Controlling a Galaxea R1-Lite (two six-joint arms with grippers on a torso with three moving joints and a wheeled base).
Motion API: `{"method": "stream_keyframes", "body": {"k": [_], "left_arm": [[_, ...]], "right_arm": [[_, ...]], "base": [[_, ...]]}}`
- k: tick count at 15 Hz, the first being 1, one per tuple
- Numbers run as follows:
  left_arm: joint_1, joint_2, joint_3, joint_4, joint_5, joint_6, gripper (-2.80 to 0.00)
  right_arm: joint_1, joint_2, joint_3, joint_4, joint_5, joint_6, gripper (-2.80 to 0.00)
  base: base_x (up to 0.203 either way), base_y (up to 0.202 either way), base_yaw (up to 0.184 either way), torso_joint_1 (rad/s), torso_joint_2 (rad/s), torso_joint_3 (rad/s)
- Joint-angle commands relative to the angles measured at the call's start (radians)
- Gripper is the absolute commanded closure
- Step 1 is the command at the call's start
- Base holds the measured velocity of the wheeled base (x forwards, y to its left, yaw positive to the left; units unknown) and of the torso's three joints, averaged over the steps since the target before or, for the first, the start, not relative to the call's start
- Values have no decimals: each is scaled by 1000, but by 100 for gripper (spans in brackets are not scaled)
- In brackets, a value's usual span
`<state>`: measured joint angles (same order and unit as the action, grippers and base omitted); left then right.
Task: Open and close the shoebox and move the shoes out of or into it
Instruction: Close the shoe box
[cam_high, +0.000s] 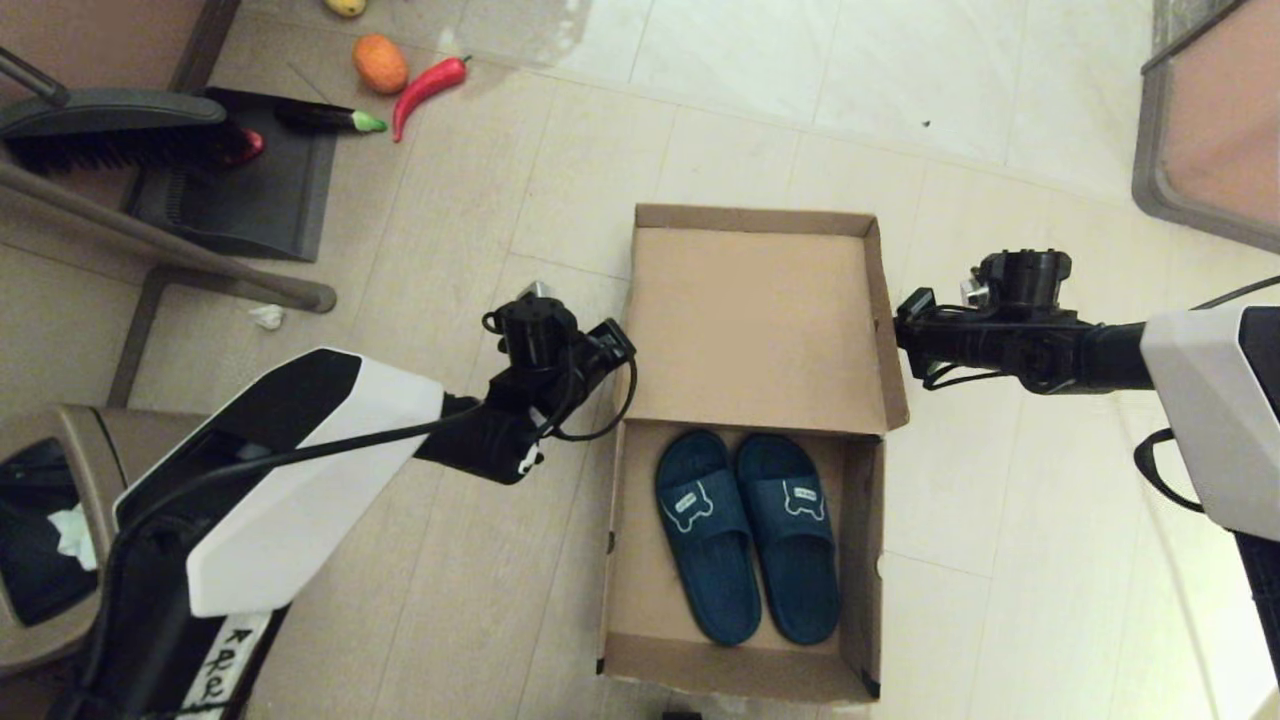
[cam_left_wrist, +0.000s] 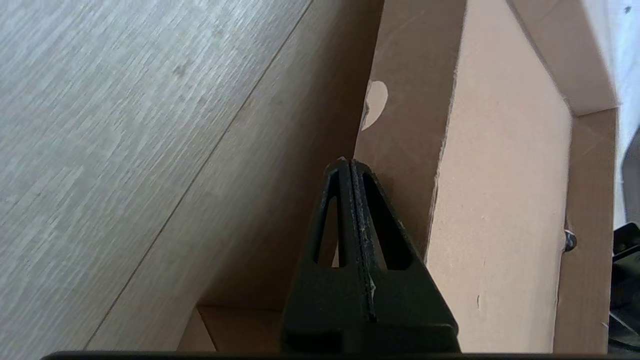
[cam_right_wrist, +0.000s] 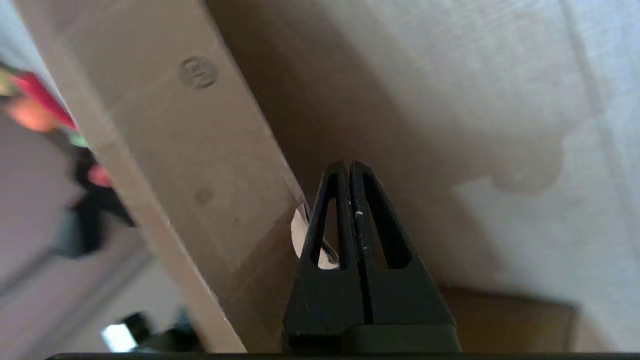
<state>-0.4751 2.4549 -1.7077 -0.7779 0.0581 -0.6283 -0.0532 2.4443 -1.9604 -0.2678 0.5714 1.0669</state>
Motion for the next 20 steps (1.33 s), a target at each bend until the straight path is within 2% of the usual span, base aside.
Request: {"method": "stream_keyframes", "body": {"k": [1, 6, 9, 15, 20], "left_arm": [[-5, -25, 0, -3, 0, -4, 0], [-10, -99, -6, 60, -2, -6, 0], [-11, -131, 0, 63, -1, -7, 0], [-26, -215, 1, 104, 3, -8, 0], [-63, -281, -4, 127, 6, -8, 0]], "right_arm": [[-3, -24, 0, -2, 26, 40, 0], [-27, -81, 2, 0, 112, 151, 0], [-62, -122, 2, -2, 242, 260, 0], [-91, -195, 5, 2, 407, 368, 0], [-114, -218, 8, 4, 470, 424, 0]], "base": [[0, 0, 0, 0, 0, 0], [0, 0, 0, 0, 0, 0], [0, 0, 0, 0, 0, 0], [0, 0, 0, 0, 0, 0], [0, 0, 0, 0, 0, 0]]}}
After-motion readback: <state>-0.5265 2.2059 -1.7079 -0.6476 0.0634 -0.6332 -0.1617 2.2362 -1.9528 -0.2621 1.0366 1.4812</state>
